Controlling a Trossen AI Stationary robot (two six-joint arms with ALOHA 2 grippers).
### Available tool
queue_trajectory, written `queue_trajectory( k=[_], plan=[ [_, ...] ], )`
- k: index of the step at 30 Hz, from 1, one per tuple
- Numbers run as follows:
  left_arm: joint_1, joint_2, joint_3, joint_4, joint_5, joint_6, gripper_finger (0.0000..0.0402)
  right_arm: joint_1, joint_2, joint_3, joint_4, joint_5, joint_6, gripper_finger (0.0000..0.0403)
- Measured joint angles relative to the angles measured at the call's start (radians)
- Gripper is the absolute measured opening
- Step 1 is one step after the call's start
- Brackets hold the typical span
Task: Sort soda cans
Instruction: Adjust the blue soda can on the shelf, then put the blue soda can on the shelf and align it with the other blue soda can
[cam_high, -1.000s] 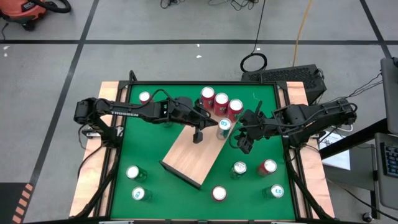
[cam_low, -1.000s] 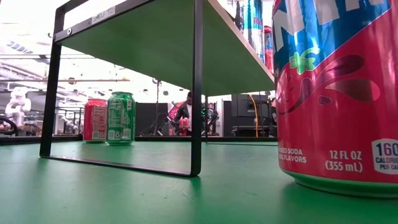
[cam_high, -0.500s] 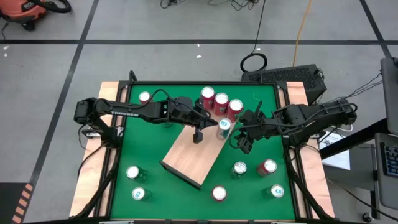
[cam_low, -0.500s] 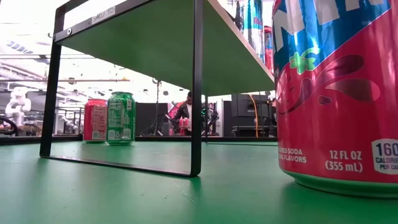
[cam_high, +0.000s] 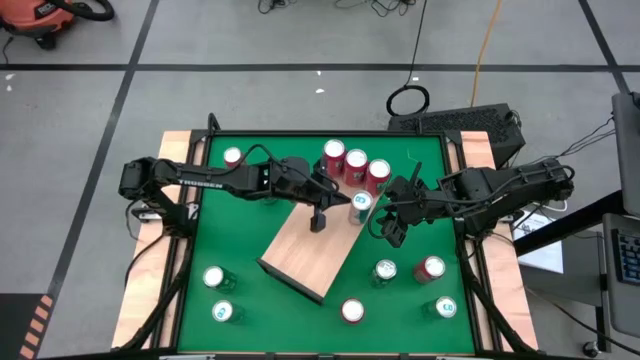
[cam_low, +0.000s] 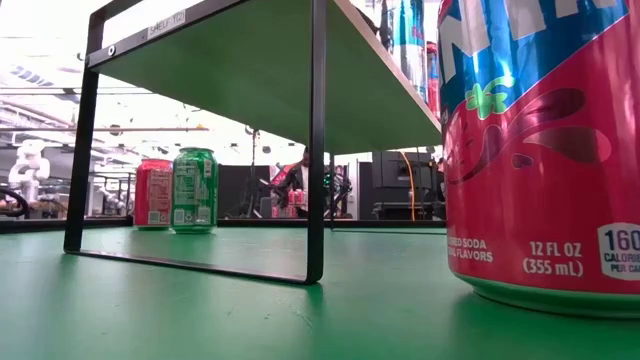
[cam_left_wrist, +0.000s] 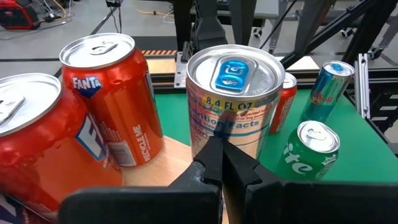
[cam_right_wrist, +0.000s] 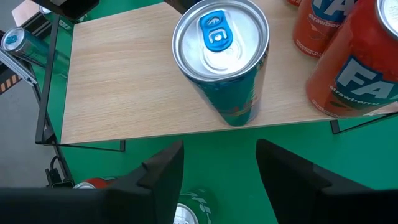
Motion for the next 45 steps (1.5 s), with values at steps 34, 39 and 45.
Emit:
queue_trajectory(
  k=[34,39,45],
  plan=[
    [-0.052,-0.294,0.001,-0.304,-0.044,-0.262,0.0000,0.198,-0.030,0.190,-0.302,-0.228,0.225,0.0192],
    [-0.077,-0.306,0.001,-0.335,-0.005,-0.263,0.0000,0.279,-0.019,0.192,-0.357,-0.292,0.324,0.0192],
    [-0.104,-0.306,0.000,-0.351,-0.004,-0.263,0.0000,0.376,0.023,0.191,-0.384,-0.293,0.409,0.0181]
  ],
)
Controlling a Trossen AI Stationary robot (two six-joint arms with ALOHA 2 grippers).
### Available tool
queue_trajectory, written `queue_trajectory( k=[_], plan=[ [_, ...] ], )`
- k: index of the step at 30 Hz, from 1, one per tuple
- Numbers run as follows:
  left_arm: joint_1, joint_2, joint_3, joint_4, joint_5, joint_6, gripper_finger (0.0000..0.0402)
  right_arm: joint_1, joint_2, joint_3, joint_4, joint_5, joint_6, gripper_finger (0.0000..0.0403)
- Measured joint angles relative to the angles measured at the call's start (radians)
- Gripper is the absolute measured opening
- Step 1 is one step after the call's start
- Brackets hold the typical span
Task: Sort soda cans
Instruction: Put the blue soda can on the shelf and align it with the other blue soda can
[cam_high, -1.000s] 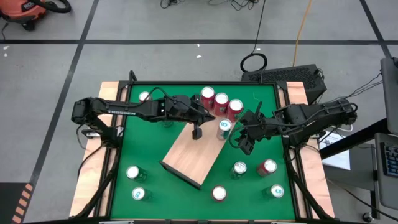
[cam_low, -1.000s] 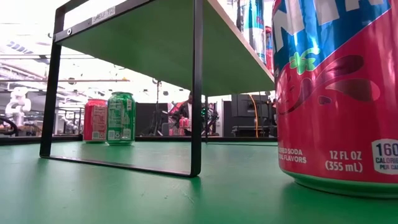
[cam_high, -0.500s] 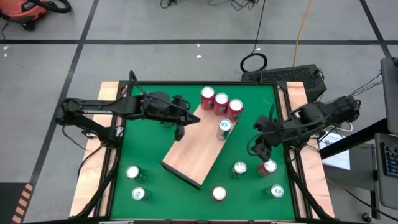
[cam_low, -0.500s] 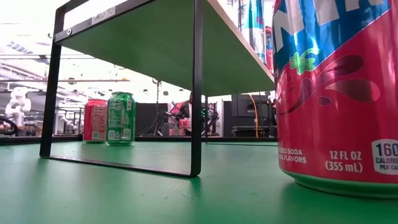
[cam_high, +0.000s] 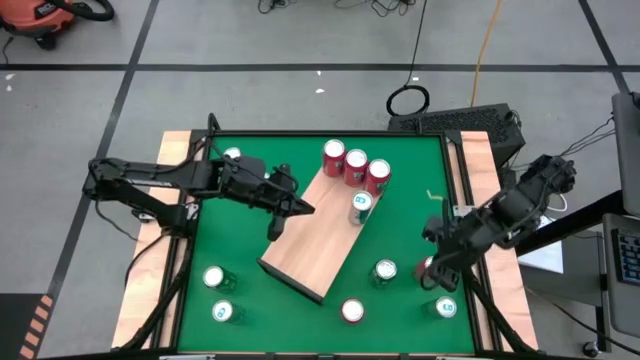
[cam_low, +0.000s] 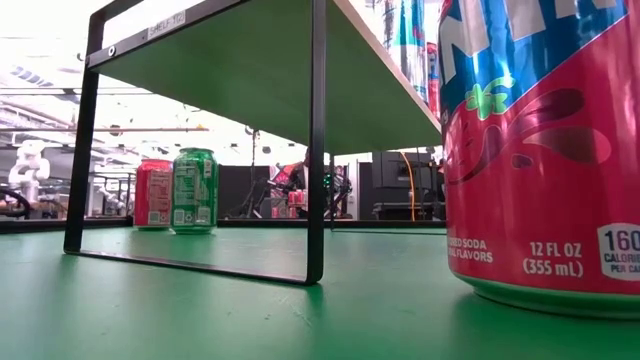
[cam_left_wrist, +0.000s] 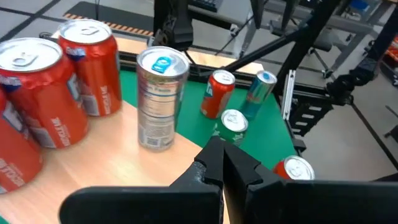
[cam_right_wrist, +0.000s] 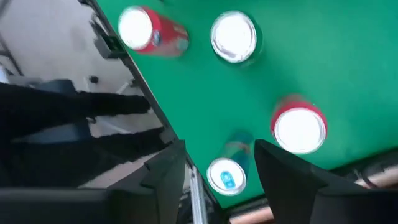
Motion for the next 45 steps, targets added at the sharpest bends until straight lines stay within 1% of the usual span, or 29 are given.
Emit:
queue_trajectory(
  k=[4,7,10,14,19,22,27,31,37,42,45],
  plan=[
    [-0.003,0.000,0.000,-0.014,-0.009,0.000,0.0000,0.047,0.034,0.000,-0.015,0.010,0.082,0.0168],
    [-0.002,0.000,0.000,-0.014,-0.013,0.001,0.0000,0.070,0.046,-0.001,-0.015,0.042,0.169,0.0169],
    [-0.003,0.000,0.000,-0.018,-0.013,0.001,0.0000,0.107,0.046,-0.001,0.001,0.060,0.239,0.0189],
    [-0.003,0.000,0.000,-0.022,-0.014,0.001,0.0000,0.199,0.056,-0.001,-0.001,0.093,0.299,0.0223],
    [-0.003,0.000,0.000,-0.038,-0.022,0.000,0.0000,0.275,0.063,-0.002,-0.071,0.113,0.339,0.0260],
    [-0.003,0.000,0.000,-0.042,-0.034,0.000,0.0000,0.301,0.064,-0.002,-0.068,0.128,0.340,0.0279],
    [-0.002,0.001,0.000,-0.039,-0.060,0.002,0.0000,0.357,0.078,-0.002,-0.068,0.193,0.375,0.0312],
    [0.000,0.001,0.000,-0.039,-0.087,0.001,0.0000,0.412,0.094,-0.030,-0.069,0.257,0.391,0.0332],
    [-0.002,0.001,0.000,-0.039,-0.073,-0.001,0.0000,0.484,0.128,-0.049,-0.052,0.317,0.304,0.0338],
    [-0.003,0.002,0.000,-0.039,-0.072,-0.081,0.0000,0.524,0.134,-0.092,-0.015,0.327,0.268,0.0339],
    [-0.008,0.002,0.000,-0.039,-0.061,-0.167,0.0000,0.544,0.135,-0.121,0.045,0.366,0.231,0.0339]
  ],
)
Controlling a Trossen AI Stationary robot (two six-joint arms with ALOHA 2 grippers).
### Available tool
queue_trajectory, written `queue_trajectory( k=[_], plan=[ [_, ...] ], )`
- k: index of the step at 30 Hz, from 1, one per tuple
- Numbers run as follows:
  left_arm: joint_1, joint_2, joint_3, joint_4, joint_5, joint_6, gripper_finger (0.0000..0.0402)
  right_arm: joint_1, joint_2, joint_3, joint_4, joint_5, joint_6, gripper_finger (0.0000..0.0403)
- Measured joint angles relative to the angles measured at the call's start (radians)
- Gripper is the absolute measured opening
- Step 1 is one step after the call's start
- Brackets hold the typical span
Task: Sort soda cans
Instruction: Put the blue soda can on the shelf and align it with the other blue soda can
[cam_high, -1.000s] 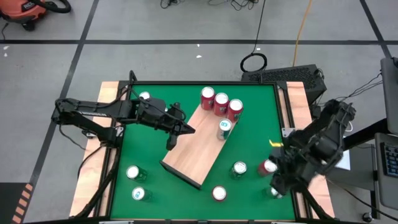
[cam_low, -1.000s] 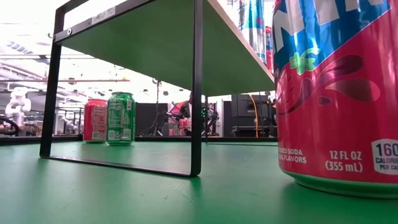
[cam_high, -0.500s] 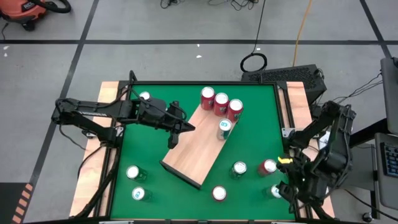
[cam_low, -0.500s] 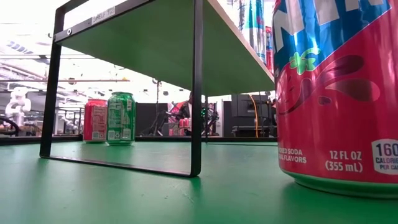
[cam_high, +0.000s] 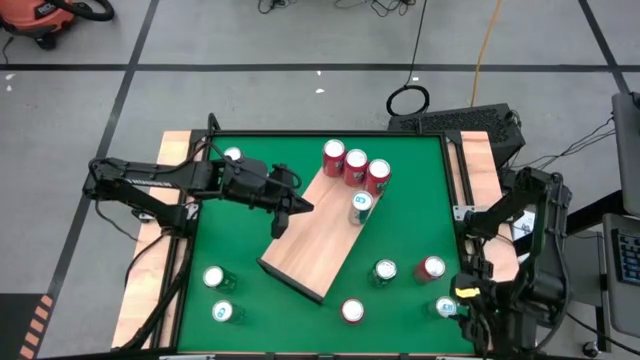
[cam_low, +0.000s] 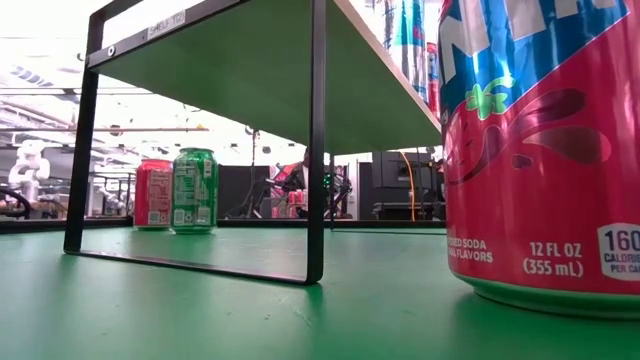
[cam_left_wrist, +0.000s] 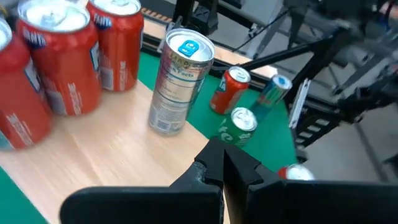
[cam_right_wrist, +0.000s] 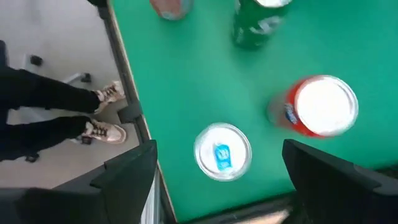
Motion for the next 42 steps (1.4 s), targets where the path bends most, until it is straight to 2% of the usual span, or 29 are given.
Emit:
queue_trajectory(
  k=[5,10,13,21,27,32,42],
  plan=[
    [-0.042,0.000,0.000,0.000,0.015,-0.043,0.0000,0.006,0.000,-0.068,0.072,0.002,-0.028,0.0339],
    [-0.090,0.000,0.000,0.000,-0.070,-0.066,0.0000,0.005,0.000,-0.119,0.127,-0.069,-0.024,0.0339],
    [-0.100,0.002,0.000,0.000,-0.101,-0.066,0.0000,0.006,0.000,-0.135,0.171,-0.077,-0.005,0.0339],
    [-0.102,0.003,0.000,0.000,-0.106,-0.065,0.0000,-0.015,0.000,-0.202,0.189,-0.125,0.006,0.0339],
    [-0.101,0.003,0.000,0.000,-0.106,-0.059,0.0000,-0.040,0.000,-0.262,0.281,-0.163,0.018,0.0339],
    [-0.102,0.003,0.000,0.000,-0.106,-0.059,0.0000,-0.071,-0.003,-0.302,0.265,-0.190,0.032,0.0338],
    [-0.102,0.003,0.000,0.000,-0.107,-0.038,0.0000,-0.099,-0.004,-0.304,0.304,-0.248,0.006,0.0338]
  ],
)
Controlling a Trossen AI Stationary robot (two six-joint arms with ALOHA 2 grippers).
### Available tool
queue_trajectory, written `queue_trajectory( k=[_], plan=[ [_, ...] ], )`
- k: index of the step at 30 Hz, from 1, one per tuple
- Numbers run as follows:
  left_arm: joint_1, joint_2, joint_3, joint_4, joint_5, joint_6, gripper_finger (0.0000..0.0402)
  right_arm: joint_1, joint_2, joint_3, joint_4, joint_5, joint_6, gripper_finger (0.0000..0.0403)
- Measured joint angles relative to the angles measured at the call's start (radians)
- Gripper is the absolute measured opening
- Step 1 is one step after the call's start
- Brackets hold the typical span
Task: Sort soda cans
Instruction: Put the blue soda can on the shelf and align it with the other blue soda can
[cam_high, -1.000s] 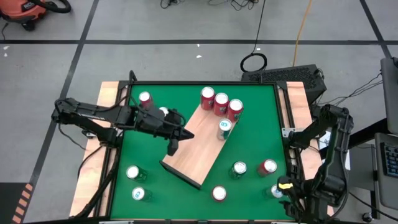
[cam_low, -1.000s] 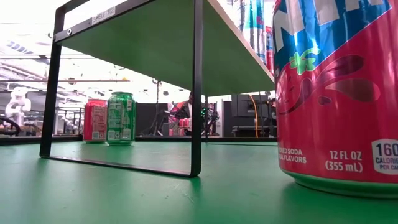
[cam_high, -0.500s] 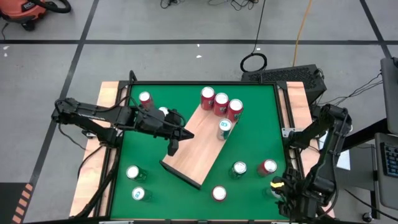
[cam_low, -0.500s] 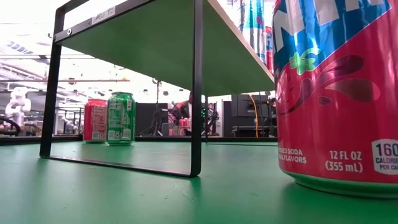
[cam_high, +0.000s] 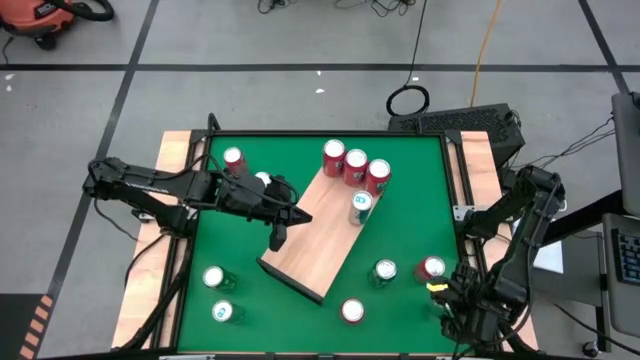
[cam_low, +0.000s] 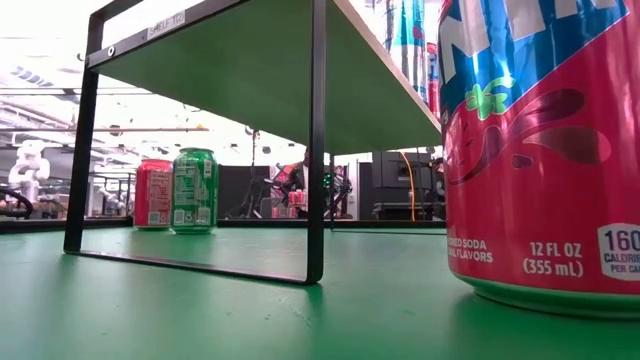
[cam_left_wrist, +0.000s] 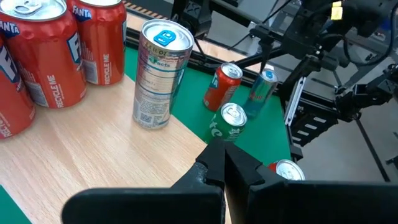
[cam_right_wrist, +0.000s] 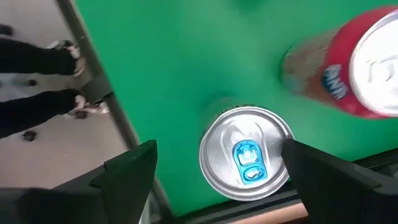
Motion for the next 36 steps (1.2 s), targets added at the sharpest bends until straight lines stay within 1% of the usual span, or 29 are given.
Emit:
queue_trajectory(
  k=[4,12,17,21,26,29,36],
  plan=[
    [0.000,0.000,0.000,0.000,0.000,0.000,0.0000,0.004,0.001,0.009,0.029,-0.015,0.010,0.0338],
    [0.000,0.000,0.000,0.000,-0.010,-0.001,0.0000,0.003,0.005,0.038,-0.024,-0.012,-0.022,0.0338],
    [0.000,0.000,0.000,0.000,-0.013,-0.001,0.0000,0.003,0.004,0.040,-0.001,-0.013,-0.045,0.0338],
    [0.000,0.000,0.000,0.000,-0.013,-0.003,0.0000,0.003,-0.007,0.040,0.014,-0.038,-0.044,0.0338],
    [0.000,0.000,0.000,0.000,-0.014,-0.003,0.0000,0.003,-0.028,0.041,0.010,-0.038,-0.045,0.0338],
    [0.000,0.000,0.000,0.000,-0.014,-0.003,0.0000,0.003,-0.032,0.041,-0.016,-0.029,-0.063,0.0338],
    [0.000,0.000,0.000,0.000,-0.014,-0.003,0.0000,0.003,-0.032,0.041,-0.065,0.043,-0.091,0.0338]
  ],
)
